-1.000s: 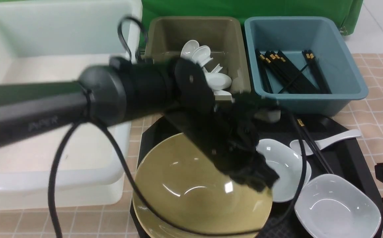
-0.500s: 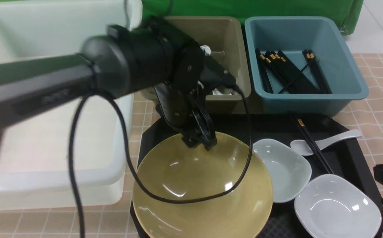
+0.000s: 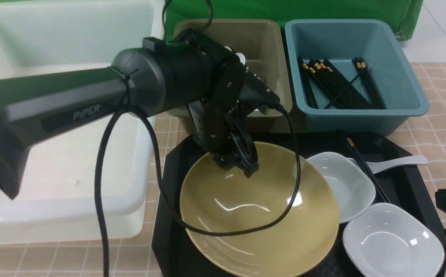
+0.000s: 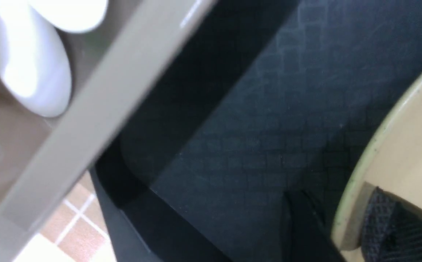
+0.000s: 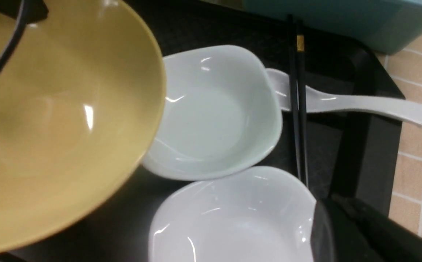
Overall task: On brown table put chopsticks spoon bowls plates into blue grey white boxes.
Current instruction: 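Grasp the large bowl on the tray by its rim, then place the tan bowl onto the bowl stack in the left bin with the left gripper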
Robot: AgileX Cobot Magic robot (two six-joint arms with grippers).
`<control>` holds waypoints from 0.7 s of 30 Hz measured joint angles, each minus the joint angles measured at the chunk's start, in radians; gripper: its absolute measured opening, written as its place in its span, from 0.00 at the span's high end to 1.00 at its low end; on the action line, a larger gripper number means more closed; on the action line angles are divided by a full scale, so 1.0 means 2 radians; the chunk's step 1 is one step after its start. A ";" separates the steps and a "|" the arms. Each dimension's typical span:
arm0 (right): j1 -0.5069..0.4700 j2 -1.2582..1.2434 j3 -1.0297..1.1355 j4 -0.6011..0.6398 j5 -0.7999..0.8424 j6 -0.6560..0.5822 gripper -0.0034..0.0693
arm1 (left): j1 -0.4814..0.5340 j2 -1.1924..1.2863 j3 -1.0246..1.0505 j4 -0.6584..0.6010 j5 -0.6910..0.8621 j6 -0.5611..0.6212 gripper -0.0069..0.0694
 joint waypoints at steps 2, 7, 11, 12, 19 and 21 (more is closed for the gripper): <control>0.000 0.000 0.000 0.000 -0.001 0.000 0.89 | 0.000 -0.014 -0.004 -0.005 0.000 0.000 0.80; 0.000 0.000 0.000 0.000 -0.001 0.000 0.89 | 0.001 -0.054 -0.004 -0.012 0.000 0.000 0.88; 0.000 0.000 0.000 0.000 -0.001 0.000 0.89 | 0.019 -0.103 -0.003 -0.041 0.004 0.021 0.90; 0.000 0.000 0.000 0.000 -0.001 0.000 0.89 | 0.036 -0.120 -0.003 -0.057 0.003 0.027 0.90; 0.000 0.000 0.000 0.000 -0.001 0.000 0.89 | 0.144 -0.201 -0.003 -0.193 -0.002 0.091 0.90; 0.000 0.000 0.000 0.001 -0.001 0.000 0.89 | 0.186 -0.220 -0.003 -0.222 -0.003 0.109 0.90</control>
